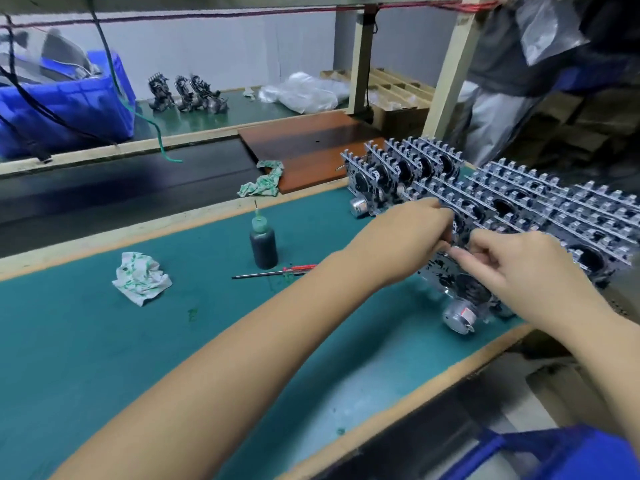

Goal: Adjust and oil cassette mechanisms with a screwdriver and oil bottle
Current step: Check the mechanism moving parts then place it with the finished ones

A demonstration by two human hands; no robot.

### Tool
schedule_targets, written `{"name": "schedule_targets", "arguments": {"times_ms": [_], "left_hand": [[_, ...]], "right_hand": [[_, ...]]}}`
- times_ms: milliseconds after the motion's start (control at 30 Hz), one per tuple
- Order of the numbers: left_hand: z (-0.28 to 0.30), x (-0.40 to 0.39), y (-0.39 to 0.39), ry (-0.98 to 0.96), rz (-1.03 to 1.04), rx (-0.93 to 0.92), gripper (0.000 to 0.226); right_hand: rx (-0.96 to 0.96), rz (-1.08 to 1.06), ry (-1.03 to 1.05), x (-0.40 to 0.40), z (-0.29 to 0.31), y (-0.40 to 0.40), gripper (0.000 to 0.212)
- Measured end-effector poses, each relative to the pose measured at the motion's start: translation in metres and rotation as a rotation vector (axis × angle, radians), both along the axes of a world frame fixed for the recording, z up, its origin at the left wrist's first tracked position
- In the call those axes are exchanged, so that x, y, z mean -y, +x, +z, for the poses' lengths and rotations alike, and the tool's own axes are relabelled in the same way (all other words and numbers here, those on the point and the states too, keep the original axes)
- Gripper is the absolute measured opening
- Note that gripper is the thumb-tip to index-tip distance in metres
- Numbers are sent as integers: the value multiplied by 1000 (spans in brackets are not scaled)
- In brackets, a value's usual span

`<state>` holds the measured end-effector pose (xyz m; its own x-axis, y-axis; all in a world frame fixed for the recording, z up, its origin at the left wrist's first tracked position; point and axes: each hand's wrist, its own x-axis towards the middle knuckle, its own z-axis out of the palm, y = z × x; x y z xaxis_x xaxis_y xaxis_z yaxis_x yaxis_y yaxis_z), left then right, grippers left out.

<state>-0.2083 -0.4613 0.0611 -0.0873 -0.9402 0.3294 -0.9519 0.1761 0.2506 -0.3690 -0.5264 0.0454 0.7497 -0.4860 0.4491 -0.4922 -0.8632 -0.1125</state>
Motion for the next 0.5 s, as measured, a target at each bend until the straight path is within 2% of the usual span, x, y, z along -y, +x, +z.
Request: {"name": "schedule_targets", "arguments": {"times_ms": [200,400,500], "left_hand": [[-16,40,-18,96,3,-21,17],[-21,36,-19,95,9,-22,17],[-28,24,-14,128,1,-72,29]], "right_hand": [[17,-203,-31,16,-25,-15,39],[49,-159,16,18,-29,-17,38],[-10,-205,48,18,-27,-18,38]]}}
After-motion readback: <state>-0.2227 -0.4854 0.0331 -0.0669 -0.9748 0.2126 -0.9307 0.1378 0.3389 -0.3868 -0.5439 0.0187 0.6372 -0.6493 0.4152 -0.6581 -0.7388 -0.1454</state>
